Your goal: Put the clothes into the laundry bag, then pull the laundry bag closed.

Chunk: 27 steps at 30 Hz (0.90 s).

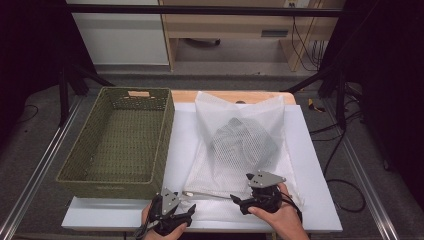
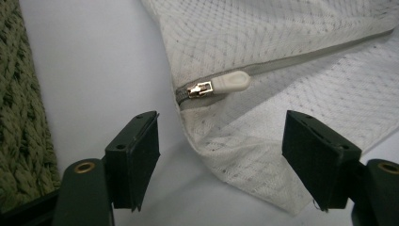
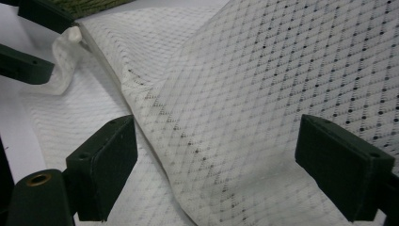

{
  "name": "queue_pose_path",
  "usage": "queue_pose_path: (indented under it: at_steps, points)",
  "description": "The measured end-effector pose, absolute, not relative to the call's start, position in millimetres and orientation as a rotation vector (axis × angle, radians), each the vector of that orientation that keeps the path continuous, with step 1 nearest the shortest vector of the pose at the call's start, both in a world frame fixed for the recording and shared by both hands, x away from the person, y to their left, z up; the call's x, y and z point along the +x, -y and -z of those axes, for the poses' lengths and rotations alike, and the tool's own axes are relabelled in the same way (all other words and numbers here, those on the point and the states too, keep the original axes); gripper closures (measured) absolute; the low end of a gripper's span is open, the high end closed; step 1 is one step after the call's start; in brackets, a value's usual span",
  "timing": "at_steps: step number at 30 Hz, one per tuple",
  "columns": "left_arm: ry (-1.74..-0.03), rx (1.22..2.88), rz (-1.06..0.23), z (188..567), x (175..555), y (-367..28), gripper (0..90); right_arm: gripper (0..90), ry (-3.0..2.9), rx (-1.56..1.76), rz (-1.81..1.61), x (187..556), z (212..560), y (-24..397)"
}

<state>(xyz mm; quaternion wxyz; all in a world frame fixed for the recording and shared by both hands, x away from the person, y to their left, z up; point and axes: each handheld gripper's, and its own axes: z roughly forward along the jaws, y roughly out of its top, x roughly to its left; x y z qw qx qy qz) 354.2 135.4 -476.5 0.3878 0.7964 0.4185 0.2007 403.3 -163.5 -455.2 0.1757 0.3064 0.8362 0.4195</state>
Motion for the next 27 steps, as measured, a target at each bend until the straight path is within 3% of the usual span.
queue_pose_path:
  at_steps: [13, 27]
  points:
    - [-1.028, 1.984, -0.486, 472, 353, -134, 15.6, 10.0, -2.284, 0.867, -1.174, 403, 441, 162]
    - [-1.023, 1.984, -0.493, 469, 352, -140, 17.3, 10.0, -2.289, 0.82, -1.185, 400, 432, 140]
